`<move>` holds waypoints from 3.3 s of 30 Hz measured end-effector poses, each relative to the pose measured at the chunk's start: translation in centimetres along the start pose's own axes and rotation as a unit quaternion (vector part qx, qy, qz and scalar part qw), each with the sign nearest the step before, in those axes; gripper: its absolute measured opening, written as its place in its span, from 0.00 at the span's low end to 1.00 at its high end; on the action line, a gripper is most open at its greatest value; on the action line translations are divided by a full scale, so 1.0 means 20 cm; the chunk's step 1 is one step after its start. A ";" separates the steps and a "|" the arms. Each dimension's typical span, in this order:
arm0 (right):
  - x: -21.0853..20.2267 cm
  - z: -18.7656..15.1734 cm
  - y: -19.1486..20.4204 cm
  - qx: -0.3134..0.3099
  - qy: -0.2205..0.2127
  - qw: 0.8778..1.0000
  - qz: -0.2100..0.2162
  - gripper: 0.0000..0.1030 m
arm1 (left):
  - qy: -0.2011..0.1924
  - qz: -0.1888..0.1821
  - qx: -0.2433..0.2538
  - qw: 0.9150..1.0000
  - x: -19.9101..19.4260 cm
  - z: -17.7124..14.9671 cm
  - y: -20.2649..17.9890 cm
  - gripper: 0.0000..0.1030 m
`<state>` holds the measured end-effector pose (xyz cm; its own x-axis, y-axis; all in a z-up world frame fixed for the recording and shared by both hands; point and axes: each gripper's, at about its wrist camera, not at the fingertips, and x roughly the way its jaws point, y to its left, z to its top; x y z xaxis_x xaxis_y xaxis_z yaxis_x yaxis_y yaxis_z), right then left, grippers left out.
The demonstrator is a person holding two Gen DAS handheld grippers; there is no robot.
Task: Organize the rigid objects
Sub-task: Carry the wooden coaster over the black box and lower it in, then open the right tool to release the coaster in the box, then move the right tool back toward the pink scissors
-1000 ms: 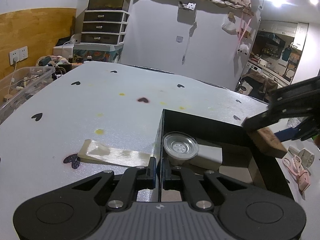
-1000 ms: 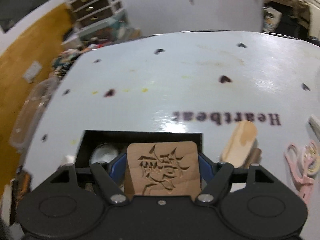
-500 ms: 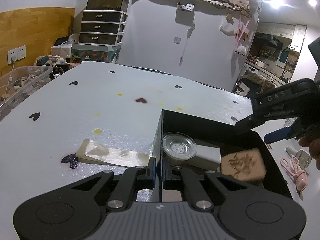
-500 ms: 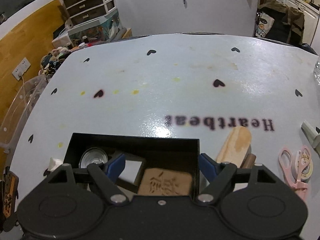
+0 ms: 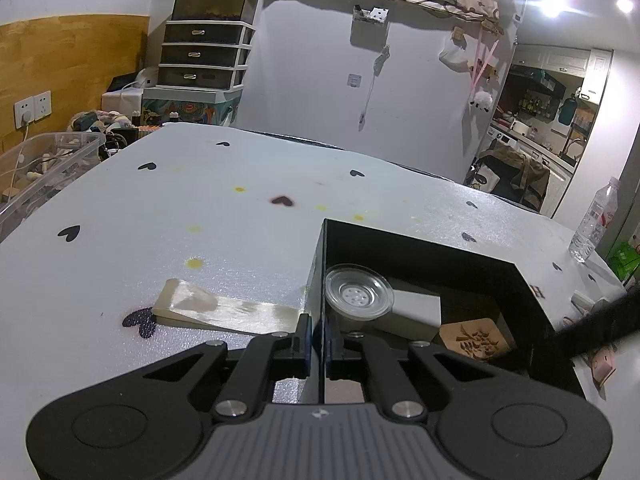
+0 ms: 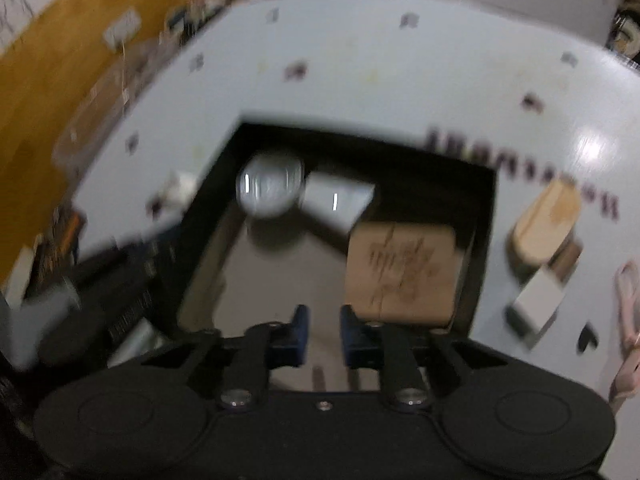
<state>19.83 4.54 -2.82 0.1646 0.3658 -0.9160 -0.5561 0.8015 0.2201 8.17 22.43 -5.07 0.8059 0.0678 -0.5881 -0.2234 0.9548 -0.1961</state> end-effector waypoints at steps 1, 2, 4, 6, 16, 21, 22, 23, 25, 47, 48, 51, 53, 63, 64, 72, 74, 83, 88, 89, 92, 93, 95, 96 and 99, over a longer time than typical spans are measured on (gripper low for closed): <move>0.03 -0.01 0.00 0.002 0.016 1.000 -0.004 0.08 | 0.000 0.000 0.000 1.000 0.00 0.00 0.00 0.06; 0.07 -0.02 -0.01 0.004 0.032 0.999 -0.012 0.08 | 0.000 0.000 0.000 1.000 0.00 0.00 0.00 0.06; 0.12 -0.02 -0.02 0.006 0.054 0.998 -0.020 0.08 | 0.000 0.000 0.000 1.000 0.00 0.00 0.00 0.05; 0.16 -0.02 -0.02 0.002 0.056 0.998 -0.034 0.04 | 0.000 0.000 0.000 1.000 0.00 0.00 0.00 0.05; 0.18 0.06 -0.03 -0.012 0.008 0.997 -0.080 0.03 | 0.000 -0.003 0.001 1.000 0.00 0.01 0.00 0.06; 0.17 0.08 -0.03 -0.034 0.004 0.995 -0.097 0.03 | 0.000 -0.004 0.001 1.000 0.01 0.01 0.00 0.06; 0.17 0.08 -0.03 -0.041 0.004 0.994 -0.101 0.03 | 0.000 -0.004 0.001 1.000 0.00 0.01 0.00 0.06; 0.16 0.08 -0.02 -0.048 0.001 0.993 -0.108 0.03 | 0.000 -0.003 0.001 1.000 0.00 0.01 0.00 0.06; 0.16 0.08 0.00 -0.061 -0.007 0.991 -0.122 0.03 | 0.000 -0.004 0.001 1.000 0.00 0.01 0.00 0.06; -0.16 -0.01 -0.08 -0.054 -0.114 0.990 -0.065 0.68 | 0.004 0.003 0.005 1.000 0.00 0.01 0.00 0.05; -0.18 -0.01 -0.08 -0.052 -0.124 0.989 -0.065 0.76 | 0.004 0.004 0.005 1.000 0.00 0.01 0.00 0.05; -0.25 -0.04 -0.08 -0.056 -0.154 0.985 -0.060 0.80 | 0.005 0.005 0.006 1.000 -0.01 0.01 0.00 0.05; -0.28 -0.05 -0.09 -0.054 -0.171 0.982 -0.055 0.84 | 0.006 0.006 0.006 1.000 -0.01 0.01 0.00 0.05; -0.39 -0.17 -0.13 -0.076 -0.245 0.965 -0.059 1.00 | 0.013 0.018 0.010 1.000 -0.02 0.01 -0.03 0.05; -0.39 -0.18 -0.14 -0.075 -0.248 0.964 -0.057 1.00 | 0.014 0.020 0.010 1.000 -0.02 0.01 -0.03 0.05; -0.43 -0.28 -0.28 -0.049 -0.293 0.954 -0.041 1.00 | 0.018 0.031 0.014 0.999 -0.03 0.00 -0.05 0.05; -0.44 -0.32 -0.34 -0.037 -0.305 0.950 -0.047 1.00 | 0.018 0.033 0.014 0.999 -0.03 0.00 -0.05 0.05; -0.43 -0.50 -0.59 0.015 -0.327 0.939 -0.100 1.00 | 0.018 0.045 0.011 0.999 -0.03 0.00 -0.07 0.05; -0.37 -0.64 -0.70 0.041 -0.320 0.937 -0.133 1.00 | 0.015 0.051 0.011 0.998 -0.03 0.00 -0.08 0.05; -0.36 -0.67 -0.72 0.045 -0.319 0.937 -0.139 1.00 | 0.015 0.052 0.011 0.998 -0.03 0.00 -0.08 0.05; -0.31 -0.76 -0.78 0.059 -0.310 0.936 -0.157 1.00 | 0.015 0.055 0.012 0.998 -0.03 0.00 -0.09 0.05; -0.30 -0.79 -0.80 0.062 -0.308 0.936 -0.157 1.00 | 0.016 0.055 0.013 0.998 -0.03 0.00 -0.09 0.05; -0.28 -0.84 -0.83 0.064 -0.303 0.938 -0.155 1.00 | 0.016 0.056 0.014 0.998 -0.03 0.00 -0.09 0.05; -0.28 -0.85 -0.84 0.065 -0.300 0.939 -0.154 1.00 | 0.016 0.056 0.015 0.998 -0.03 0.00 -0.09 0.05; -0.27 -0.86 -0.88 0.081 -0.296 0.937 -0.166 0.98 | 0.016 0.055 0.014 0.998 -0.03 0.00 -0.09 0.05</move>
<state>14.66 -19.76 -7.50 0.7566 0.2442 -0.6065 -0.2713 0.9613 0.0486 8.07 20.63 -4.46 0.7599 0.1638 -0.6291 -0.2933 0.9500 -0.1070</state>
